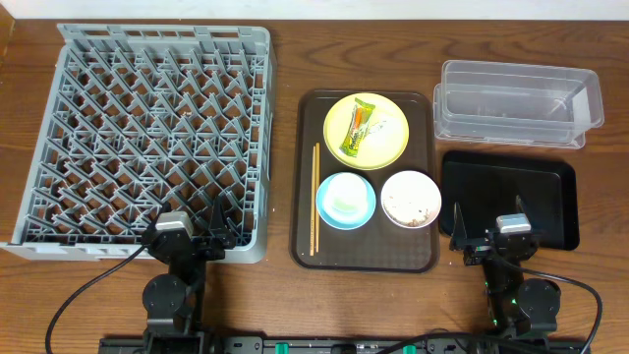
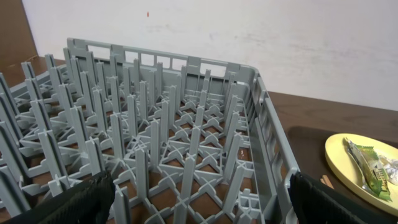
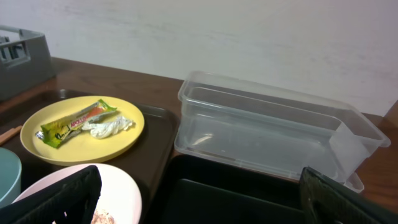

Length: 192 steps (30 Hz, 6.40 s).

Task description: Sort waste into correct bins and load items into the dishwasher

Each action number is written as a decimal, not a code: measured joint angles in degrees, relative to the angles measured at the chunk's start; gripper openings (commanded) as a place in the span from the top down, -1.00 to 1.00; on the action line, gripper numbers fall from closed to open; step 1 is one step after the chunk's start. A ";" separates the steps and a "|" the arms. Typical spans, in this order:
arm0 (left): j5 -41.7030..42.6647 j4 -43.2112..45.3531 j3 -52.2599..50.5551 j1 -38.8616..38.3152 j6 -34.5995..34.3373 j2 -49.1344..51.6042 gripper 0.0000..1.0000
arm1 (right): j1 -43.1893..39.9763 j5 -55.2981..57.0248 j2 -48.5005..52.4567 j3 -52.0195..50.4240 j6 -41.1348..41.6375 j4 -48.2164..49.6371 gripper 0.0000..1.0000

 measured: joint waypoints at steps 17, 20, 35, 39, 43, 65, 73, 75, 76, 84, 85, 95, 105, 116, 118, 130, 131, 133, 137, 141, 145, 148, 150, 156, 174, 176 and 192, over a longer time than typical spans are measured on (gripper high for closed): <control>0.00 0.00 0.00 0.00 0.00 0.00 -0.83 | 0.00 0.02 0.00 0.00 0.00 0.00 -0.98; 0.00 0.00 0.00 0.00 0.00 0.00 -0.83 | 0.00 0.00 0.00 0.00 0.00 0.00 -0.99; 0.00 0.00 0.00 0.00 0.02 0.00 -0.83 | 0.00 0.02 0.00 0.00 0.00 0.00 -0.99; 0.00 0.00 0.00 0.00 0.00 0.00 -0.83 | 0.00 0.02 0.00 0.00 0.00 0.00 -0.98; 0.00 0.00 0.00 0.00 0.00 0.00 -0.83 | 0.00 0.02 0.00 0.00 0.00 0.00 -0.99; -0.07 -10.29 6.54 0.00 -4.37 9.40 -0.83 | 0.00 1.84 4.31 4.74 6.84 -3.26 -0.98; -0.02 -24.44 24.72 0.00 -5.53 25.51 -0.83 | 0.02 1.95 20.90 18.43 7.21 -5.68 -0.98; -0.04 -28.85 29.22 0.00 -5.84 29.42 -0.83 | 0.02 1.29 25.79 21.88 7.21 -7.43 -0.98; -0.04 -31.71 31.54 0.00 -5.90 31.50 -0.83 | 0.04 0.79 29.18 24.46 7.21 -9.16 -0.99; 1.11 -45.46 44.17 0.00 -6.08 43.17 -0.84 | 0.09 -3.06 51.58 46.18 7.37 -28.50 -0.99; 1.75 -46.51 45.11 0.00 -6.08 44.06 -0.83 | 0.13 -3.43 54.49 49.77 7.41 -32.41 -0.99; 7.48 -48.04 46.42 0.00 -6.08 45.38 -0.96 | 0.15 -5.14 66.10 63.78 7.34 -37.99 -0.97; 7.72 -48.06 46.42 0.00 -6.12 45.38 -0.96 | 4.26 -7.98 67.28 64.61 7.34 -34.07 -0.84; 7.48 -48.26 46.47 0.00 -6.27 45.38 -0.96 | 14.38 -3.93 82.82 76.17 10.12 -28.46 -0.78; 7.48 -48.26 46.47 0.00 -6.27 45.38 -0.96 | 15.63 -3.32 85.77 77.09 11.45 -24.79 -0.76; 7.48 -48.33 46.47 0.00 -6.29 45.38 -0.96 | 21.90 4.76 106.31 77.42 22.05 -14.67 -0.70; 7.48 -48.28 46.47 0.00 -6.27 45.38 -0.96 | 22.21 5.62 107.60 77.42 22.75 -13.94 -0.70; 7.48 -48.30 46.47 0.00 -6.29 45.38 -0.96 | 22.80 6.49 109.70 77.42 23.74 -12.72 -0.70; 7.48 -48.33 46.47 0.00 -6.29 45.38 -0.96 | 23.91 7.69 113.46 77.42 25.00 -11.10 -0.67; 7.48 -48.30 46.47 0.00 -6.29 45.38 -0.96 | 24.63 7.82 116.87 77.42 26.73 -11.04 -0.64; 7.48 -48.33 46.47 0.00 -6.29 45.38 -0.96 | 24.72 7.63 119.64 77.42 28.00 -10.82 -0.36; 7.48 -48.33 46.47 0.00 -6.29 45.38 -0.96 | 24.70 8.09 120.26 77.48 28.61 -10.62 0.29; 7.48 -48.30 46.47 0.00 -6.29 45.38 -0.96 | 24.68 8.04 120.26 77.53 28.89 -10.69 0.63; 7.48 -48.33 46.47 0.00 -6.29 45.38 -0.96 | 24.70 7.58 119.64 77.55 29.73 -11.58 0.98; 7.48 -48.41 46.47 0.00 -6.29 45.38 -0.96 | 12.37 16.98 96.96 77.61 37.53 -23.93 0.98; 7.48 -48.61 46.47 0.00 -6.29 45.38 -0.96 | 8.81 17.25 97.02 77.61 40.61 -24.44 0.98; 7.48 -48.76 46.47 0.00 -6.29 45.38 -0.96 | -7.13 9.70 100.45 77.61 41.62 -15.34 -0.18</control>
